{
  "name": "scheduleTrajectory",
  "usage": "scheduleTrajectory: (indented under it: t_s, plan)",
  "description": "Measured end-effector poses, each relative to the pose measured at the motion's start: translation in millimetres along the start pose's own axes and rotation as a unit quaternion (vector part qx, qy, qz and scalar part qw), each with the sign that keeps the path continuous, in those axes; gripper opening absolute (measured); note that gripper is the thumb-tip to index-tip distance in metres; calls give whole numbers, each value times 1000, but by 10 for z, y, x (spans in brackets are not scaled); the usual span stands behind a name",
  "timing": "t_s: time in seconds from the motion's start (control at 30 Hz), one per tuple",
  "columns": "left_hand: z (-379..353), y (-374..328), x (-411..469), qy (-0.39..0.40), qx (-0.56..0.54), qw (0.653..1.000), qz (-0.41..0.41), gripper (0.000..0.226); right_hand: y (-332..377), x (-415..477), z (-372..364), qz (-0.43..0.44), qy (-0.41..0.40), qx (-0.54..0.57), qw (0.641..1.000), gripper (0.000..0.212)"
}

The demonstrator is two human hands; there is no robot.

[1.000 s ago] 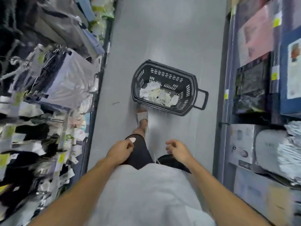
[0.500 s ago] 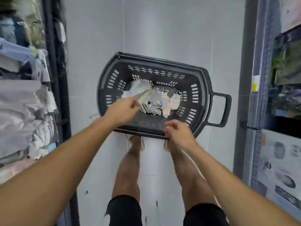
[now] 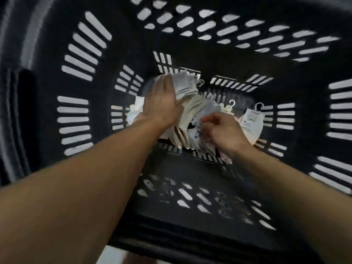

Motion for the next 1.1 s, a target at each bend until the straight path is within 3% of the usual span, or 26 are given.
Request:
scheduleTrajectory:
  t_s: [0.1, 0.3, 0.43, 0.53, 0.63, 0.73, 0.87, 0.93, 1.03, 1.1]
  plan:
    - [-16, 42, 186, -14, -4, 1000, 14, 50, -35, 162, -100, 17, -17, -22, 999, 20]
    - [379, 341, 118, 23, -177, 980, 84, 6, 205, 160, -101, 43, -56, 55, 996, 32]
    - [645, 570, -84, 34, -289, 940, 179, 31, 331, 121, -63, 27, -75, 86, 993, 30]
    - [839, 619, -314, -9, -321, 924, 205, 37, 457, 106, -79, 47, -70, 58, 995, 25]
    - [1032, 561, -607, -50, -266, 949, 160, 28, 689, 121, -103, 144, -73, -93, 983, 30]
    - [1189, 542, -875, -93, -205, 968, 110, 21, 894, 229, -237, 225, -28, -243, 943, 36]
    - [1231, 669, -1055, -76, -171, 975, 118, 39, 831, 560, -400, 139, 57, -329, 932, 59]
    - [1252, 742, -1119, -87, -162, 977, 111, 48, 790, 628, -394, 117, 58, -323, 937, 49]
    - [1246, 825, -1211, -117, -137, 978, 102, 52, 773, 547, -350, 158, 49, -342, 925, 21]
    - [1218, 849, -1257, -128, -119, 980, 90, 49, 735, 462, -355, 163, 52, -368, 914, 25]
Point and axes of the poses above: each hand's wrist, its own x-axis towards the middle knuckle, its own z-axis out of the back of the hand, y = z × x, the point moved 6 cm from there along x, towards the middle knuckle, and after that the axes turned 8 degrees about z, right-handed, at the moved point
